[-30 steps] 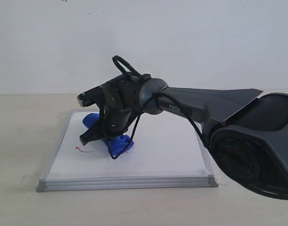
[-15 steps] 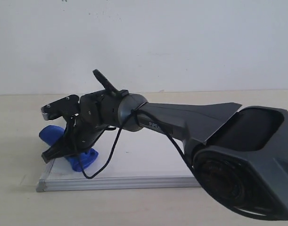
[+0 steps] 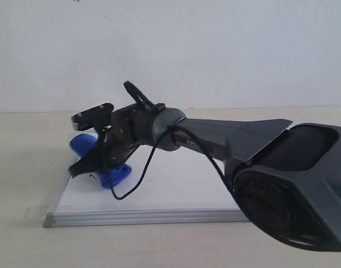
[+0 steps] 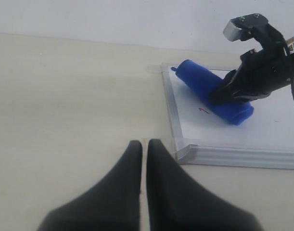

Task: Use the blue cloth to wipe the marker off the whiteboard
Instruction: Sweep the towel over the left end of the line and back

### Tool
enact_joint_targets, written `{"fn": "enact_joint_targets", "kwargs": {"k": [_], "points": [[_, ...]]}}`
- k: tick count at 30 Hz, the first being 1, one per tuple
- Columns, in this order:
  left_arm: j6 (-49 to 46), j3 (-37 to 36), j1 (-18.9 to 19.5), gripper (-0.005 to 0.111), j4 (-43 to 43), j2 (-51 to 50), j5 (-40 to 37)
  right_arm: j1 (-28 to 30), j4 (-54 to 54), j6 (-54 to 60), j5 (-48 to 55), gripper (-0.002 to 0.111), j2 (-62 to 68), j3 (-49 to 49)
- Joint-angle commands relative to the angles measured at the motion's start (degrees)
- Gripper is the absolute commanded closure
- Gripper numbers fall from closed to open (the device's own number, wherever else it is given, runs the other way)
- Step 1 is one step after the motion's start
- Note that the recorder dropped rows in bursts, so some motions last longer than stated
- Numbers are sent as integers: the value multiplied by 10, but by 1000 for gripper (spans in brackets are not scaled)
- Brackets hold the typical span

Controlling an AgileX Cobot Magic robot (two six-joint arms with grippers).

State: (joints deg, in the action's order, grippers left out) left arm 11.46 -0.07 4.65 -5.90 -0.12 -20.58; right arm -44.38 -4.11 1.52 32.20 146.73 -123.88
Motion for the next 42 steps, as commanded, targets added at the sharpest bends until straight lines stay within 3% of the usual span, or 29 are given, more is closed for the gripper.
{"fn": "enact_joint_targets", "kwargs": {"k": [1, 17, 28, 31, 36, 42], "points": [[4, 1, -3, 103, 5, 1, 1, -40, -152, 144, -30, 109, 8, 0], [4, 1, -3, 103, 5, 1, 1, 50, -79, 57, -3, 109, 18, -2], [4, 1, -3, 103, 5, 1, 1, -27, -132, 140, 12, 109, 18, -2], [4, 1, -3, 103, 5, 1, 1, -18, -74, 114, 34, 109, 18, -2], [4, 1, -3, 103, 5, 1, 1, 14, 143, -33, 81, 109, 18, -2], [4, 1, -3, 103, 5, 1, 1, 6, 130, -25, 59, 109, 18, -2]]}}
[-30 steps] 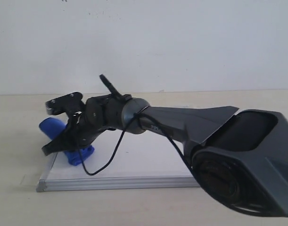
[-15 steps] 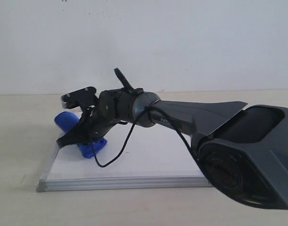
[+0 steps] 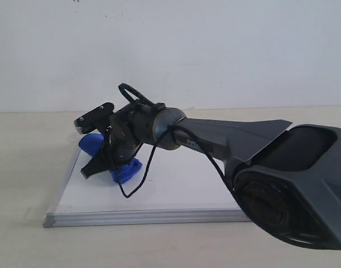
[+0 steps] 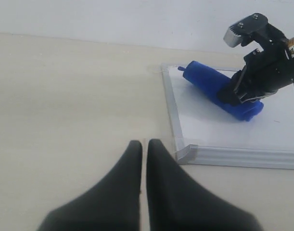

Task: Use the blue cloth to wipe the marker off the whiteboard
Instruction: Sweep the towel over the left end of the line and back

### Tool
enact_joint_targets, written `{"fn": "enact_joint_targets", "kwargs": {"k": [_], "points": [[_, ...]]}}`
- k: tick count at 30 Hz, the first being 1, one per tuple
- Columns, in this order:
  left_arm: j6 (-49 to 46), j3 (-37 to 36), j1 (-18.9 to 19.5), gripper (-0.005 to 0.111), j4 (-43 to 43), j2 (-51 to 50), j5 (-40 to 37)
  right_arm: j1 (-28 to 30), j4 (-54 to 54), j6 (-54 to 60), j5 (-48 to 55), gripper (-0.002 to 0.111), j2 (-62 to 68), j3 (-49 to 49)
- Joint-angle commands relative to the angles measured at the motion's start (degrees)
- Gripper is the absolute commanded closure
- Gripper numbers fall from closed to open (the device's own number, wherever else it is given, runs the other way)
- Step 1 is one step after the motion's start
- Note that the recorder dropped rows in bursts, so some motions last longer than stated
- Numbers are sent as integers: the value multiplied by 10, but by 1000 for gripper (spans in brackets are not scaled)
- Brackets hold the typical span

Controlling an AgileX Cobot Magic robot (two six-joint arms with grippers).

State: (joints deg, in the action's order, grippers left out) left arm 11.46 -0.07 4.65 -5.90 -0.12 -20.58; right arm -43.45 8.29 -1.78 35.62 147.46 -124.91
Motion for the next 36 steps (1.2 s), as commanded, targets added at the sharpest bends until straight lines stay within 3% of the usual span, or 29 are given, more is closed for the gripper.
{"fn": "enact_joint_targets", "kwargs": {"k": [1, 5, 8, 17, 24, 28, 36], "points": [[4, 1, -3, 103, 5, 1, 1, -10, -16, 37, 22, 109, 11, 8], [4, 1, -3, 103, 5, 1, 1, -38, -116, 149, 22, 109, 11, 8], [4, 1, -3, 103, 5, 1, 1, -37, -110, 156, 20, 109, 11, 6], [4, 1, -3, 103, 5, 1, 1, 57, -62, 79, 144, 109, 5, -44], [4, 1, -3, 103, 5, 1, 1, 96, -54, 76, 222, 109, -5, -44], [4, 1, -3, 103, 5, 1, 1, 87, -50, 77, 251, 109, -8, -44], [4, 1, -3, 103, 5, 1, 1, 5, -69, 110, 271, 109, -12, -43]]}}
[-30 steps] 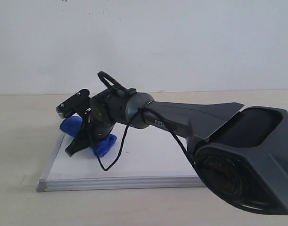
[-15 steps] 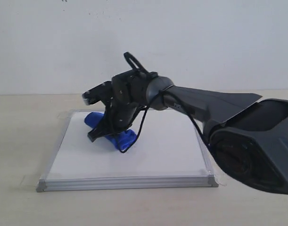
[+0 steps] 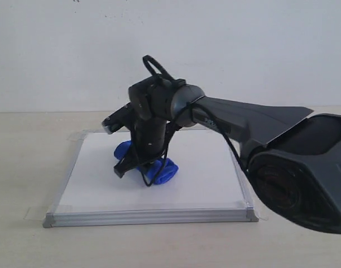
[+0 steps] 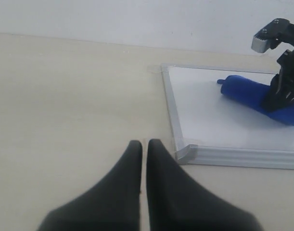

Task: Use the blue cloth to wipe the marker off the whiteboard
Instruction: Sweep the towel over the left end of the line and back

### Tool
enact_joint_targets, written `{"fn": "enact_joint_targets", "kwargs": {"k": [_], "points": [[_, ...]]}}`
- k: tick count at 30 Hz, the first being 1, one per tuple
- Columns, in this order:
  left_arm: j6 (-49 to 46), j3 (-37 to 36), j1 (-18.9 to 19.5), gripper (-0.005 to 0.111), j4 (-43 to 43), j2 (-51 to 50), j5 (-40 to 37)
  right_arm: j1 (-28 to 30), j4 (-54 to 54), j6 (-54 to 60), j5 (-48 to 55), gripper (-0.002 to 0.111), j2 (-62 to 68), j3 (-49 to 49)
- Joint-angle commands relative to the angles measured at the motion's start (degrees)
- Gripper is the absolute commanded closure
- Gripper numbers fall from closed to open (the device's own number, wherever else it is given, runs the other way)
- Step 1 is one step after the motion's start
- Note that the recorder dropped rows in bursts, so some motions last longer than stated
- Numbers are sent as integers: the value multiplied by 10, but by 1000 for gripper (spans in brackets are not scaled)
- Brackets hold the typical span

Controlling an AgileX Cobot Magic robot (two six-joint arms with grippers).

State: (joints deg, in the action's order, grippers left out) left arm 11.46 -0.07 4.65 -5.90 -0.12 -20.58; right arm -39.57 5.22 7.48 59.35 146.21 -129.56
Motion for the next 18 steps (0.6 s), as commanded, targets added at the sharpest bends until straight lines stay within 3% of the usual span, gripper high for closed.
{"fn": "enact_joint_targets", "kwargs": {"k": [1, 6, 9, 11, 18], "points": [[4, 1, -3, 103, 5, 1, 1, -37, -46, 24, 39, 109, 1, 3], [4, 1, -3, 103, 5, 1, 1, -2, -10, -12, 23, 109, -4, 52], [4, 1, -3, 103, 5, 1, 1, 25, 157, -122, 26, 109, -4, 82], [4, 1, -3, 103, 5, 1, 1, 24, 194, -145, 30, 109, -4, 83], [4, 1, -3, 103, 5, 1, 1, -57, -65, 38, -17, 109, -10, 83]]}}
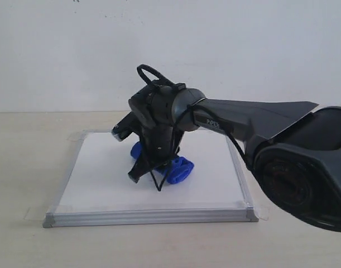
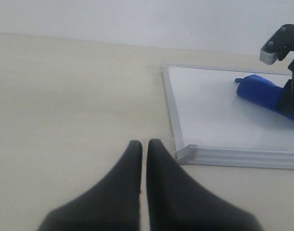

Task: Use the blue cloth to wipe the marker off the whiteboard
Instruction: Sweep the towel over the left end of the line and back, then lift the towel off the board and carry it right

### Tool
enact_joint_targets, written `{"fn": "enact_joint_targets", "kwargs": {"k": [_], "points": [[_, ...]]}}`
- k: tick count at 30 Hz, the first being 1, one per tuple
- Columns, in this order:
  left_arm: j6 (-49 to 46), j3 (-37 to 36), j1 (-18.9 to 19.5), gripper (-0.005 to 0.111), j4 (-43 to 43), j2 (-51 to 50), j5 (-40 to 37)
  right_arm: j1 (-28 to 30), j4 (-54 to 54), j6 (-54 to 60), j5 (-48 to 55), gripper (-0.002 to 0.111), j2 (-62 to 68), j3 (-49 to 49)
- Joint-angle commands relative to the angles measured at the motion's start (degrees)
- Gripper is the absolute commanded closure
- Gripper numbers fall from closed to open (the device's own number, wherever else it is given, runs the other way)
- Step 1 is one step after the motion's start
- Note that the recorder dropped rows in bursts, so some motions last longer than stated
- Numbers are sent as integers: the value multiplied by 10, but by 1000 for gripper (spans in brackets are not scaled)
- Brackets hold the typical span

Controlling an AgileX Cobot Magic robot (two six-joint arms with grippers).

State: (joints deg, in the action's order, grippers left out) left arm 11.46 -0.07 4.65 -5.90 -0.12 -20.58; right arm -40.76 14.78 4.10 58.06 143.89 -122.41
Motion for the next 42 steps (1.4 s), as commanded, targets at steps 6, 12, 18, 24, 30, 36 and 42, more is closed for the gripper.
{"fn": "enact_joint_targets", "kwargs": {"k": [6, 12, 18, 24, 30, 36, 42], "points": [[4, 1, -3, 103, 5, 1, 1, -38, -121, 60, 15, 109, -23, 12], [4, 1, -3, 103, 5, 1, 1, 11, -41, -13, 39, 109, -26, 18], [4, 1, -3, 103, 5, 1, 1, 36, 31, -90, 38, 109, -26, 59], [4, 1, -3, 103, 5, 1, 1, 12, -86, -20, -10, 109, -26, 80], [4, 1, -3, 103, 5, 1, 1, -21, -277, 110, -54, 109, -30, 80], [4, 1, -3, 103, 5, 1, 1, -15, -215, 75, -56, 109, -75, 80], [4, 1, -3, 103, 5, 1, 1, 25, -29, -53, -40, 109, -192, 156]]}}
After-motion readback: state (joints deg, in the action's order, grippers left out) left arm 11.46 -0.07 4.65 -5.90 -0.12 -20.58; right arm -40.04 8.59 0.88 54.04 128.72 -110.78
